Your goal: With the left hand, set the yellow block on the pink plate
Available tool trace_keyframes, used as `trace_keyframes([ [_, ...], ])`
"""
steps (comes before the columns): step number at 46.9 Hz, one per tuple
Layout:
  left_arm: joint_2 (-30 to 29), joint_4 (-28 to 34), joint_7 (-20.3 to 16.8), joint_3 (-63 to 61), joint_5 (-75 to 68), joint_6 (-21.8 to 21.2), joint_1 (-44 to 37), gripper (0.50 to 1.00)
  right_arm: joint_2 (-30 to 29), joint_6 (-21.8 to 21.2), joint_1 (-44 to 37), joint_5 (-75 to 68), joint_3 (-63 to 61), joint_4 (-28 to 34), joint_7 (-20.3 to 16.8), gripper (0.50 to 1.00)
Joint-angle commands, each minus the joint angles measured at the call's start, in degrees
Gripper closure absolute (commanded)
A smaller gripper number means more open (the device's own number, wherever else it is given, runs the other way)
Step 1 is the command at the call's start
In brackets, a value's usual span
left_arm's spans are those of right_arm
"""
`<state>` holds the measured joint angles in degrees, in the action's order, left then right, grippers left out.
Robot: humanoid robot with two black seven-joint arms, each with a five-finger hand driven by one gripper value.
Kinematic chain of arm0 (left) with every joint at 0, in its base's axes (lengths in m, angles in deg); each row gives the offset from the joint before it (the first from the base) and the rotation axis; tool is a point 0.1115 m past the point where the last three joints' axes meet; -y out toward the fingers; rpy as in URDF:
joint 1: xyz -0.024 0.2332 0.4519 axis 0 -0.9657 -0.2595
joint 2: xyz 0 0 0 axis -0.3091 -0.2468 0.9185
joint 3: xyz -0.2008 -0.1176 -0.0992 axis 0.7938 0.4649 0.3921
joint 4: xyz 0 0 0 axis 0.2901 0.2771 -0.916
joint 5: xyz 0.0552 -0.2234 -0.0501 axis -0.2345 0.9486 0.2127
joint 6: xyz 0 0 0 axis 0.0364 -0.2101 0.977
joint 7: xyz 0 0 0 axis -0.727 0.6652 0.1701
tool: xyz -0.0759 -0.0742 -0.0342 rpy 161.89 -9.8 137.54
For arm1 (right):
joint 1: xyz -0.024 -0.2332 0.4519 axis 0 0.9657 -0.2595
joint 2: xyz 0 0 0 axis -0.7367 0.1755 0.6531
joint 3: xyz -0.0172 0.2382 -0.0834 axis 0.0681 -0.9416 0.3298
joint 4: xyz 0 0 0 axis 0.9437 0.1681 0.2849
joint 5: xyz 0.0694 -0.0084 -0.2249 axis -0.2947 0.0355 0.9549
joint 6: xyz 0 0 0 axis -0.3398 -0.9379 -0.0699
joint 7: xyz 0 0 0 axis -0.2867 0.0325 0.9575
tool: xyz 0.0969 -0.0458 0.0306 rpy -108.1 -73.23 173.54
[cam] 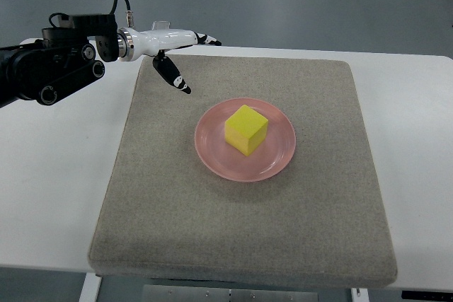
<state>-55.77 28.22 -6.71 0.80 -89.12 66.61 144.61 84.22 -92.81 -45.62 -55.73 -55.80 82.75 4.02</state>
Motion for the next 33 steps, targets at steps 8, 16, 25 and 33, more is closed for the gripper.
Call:
trace_keyframes([
  [8,0.8,9.7,-0.4,0.0,4.8,-1.7,-1.2,0.510,0.0,0.0,0.0,0.0,0.0,0.0,0.0,0.576],
  [16,4.3,17.7,-0.5,-0.1,15.4,-7.1,-1.5,0.510,0.0,0.0,0.0,0.0,0.0,0.0,0.1,0.576],
  [25,7.3,24.4,-0.5,-0.4,26.6,-8.0,-4.4,0.512,0.0,0.0,0.0,0.0,0.0,0.0,0.0,0.576],
  [33,8.7,27.8,-0.4,0.5,32.0,-9.8,-5.9,0.516,0.0,0.0,0.0,0.0,0.0,0.0,0.1,0.576],
])
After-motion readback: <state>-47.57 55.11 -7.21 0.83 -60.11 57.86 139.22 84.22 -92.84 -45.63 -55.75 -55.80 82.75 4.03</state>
